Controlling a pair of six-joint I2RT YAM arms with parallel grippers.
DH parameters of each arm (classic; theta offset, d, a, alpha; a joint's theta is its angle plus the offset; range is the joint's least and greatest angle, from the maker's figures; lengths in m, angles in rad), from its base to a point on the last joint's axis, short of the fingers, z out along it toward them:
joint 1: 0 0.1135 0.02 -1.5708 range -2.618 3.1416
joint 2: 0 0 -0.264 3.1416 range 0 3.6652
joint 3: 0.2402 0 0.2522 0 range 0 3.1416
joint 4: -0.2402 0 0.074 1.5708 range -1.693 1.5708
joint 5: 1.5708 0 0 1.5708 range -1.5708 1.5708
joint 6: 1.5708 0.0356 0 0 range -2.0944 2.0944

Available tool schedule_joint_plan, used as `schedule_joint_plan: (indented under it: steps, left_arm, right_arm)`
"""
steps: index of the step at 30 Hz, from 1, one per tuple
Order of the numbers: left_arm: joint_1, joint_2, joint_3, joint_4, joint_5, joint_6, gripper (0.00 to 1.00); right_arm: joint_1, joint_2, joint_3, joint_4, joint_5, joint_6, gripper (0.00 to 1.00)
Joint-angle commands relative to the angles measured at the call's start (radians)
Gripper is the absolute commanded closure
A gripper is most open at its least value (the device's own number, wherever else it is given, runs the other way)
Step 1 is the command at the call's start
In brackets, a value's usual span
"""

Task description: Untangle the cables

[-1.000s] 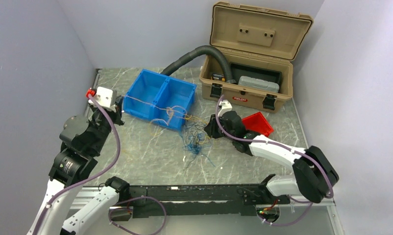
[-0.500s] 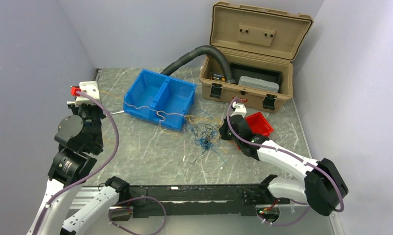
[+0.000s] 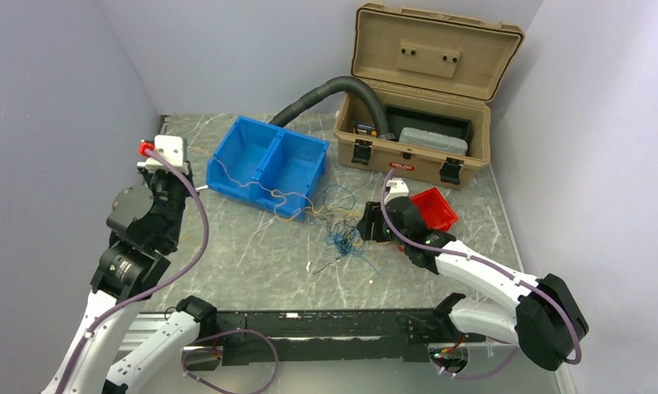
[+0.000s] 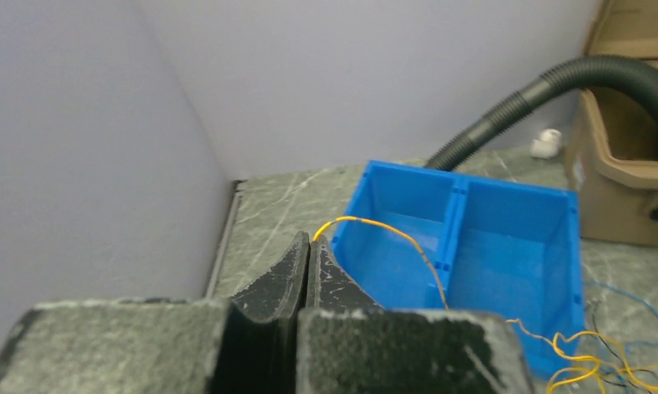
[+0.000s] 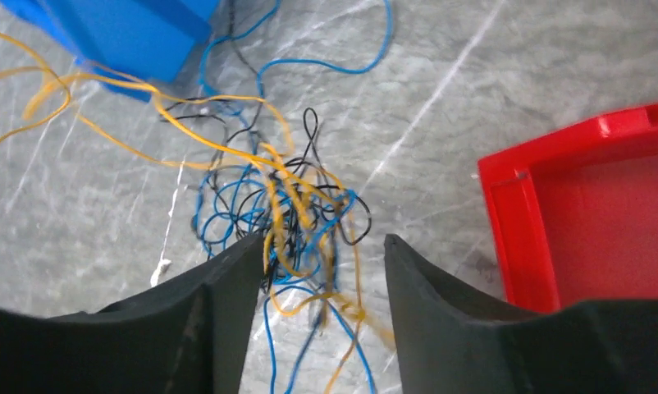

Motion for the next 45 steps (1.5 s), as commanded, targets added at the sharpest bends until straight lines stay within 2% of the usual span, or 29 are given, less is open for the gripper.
schedule_joint_plan:
  steps: [1, 2, 4, 11, 19, 27, 33, 45]
  left_arm:
    - [0.002, 0.001, -0.023, 0.013, 0.19, -0.038, 1.0]
    - [0.002, -0.01, -0.039, 0.026, 0.209, -0.032, 1.0]
    - [0.002, -0.03, -0.067, 0.055, 0.217, -0.023, 1.0]
    - [0.002, -0.108, -0.111, 0.115, 0.26, 0.021, 1.0]
    - [0.002, -0.13, 0.038, 0.041, 0.31, 0.024, 1.0]
    - [0.002, -0.137, 0.072, 0.03, 0.356, 0.016, 1.0]
    - [0.002, -0.139, 0.085, 0.018, 0.371, 0.01, 1.0]
    - [0.002, -0.144, 0.089, 0.005, 0.374, -0.013, 1.0]
  right_arm:
    - [-0.002, -0.058, 0.012, 0.031, -0.165, -0.115, 0.28]
    - [-0.002, -0.065, 0.017, 0.031, -0.201, -0.136, 0.21]
    - [-0.003, -0.067, 0.045, 0.029, -0.252, -0.195, 0.16]
    - [-0.001, -0.025, 0.125, 0.091, -0.364, -0.326, 0.13]
    - [0.001, 0.098, 0.234, 0.215, -0.466, -0.425, 0.09]
    - [0.002, 0.164, 0.286, 0.363, -0.626, -0.425, 0.04]
    - [0.017, 0.165, 0.309, 0.343, -0.638, -0.461, 0.01]
    - [0.041, 0.165, 0.308, 0.382, -0.668, -0.473, 0.0]
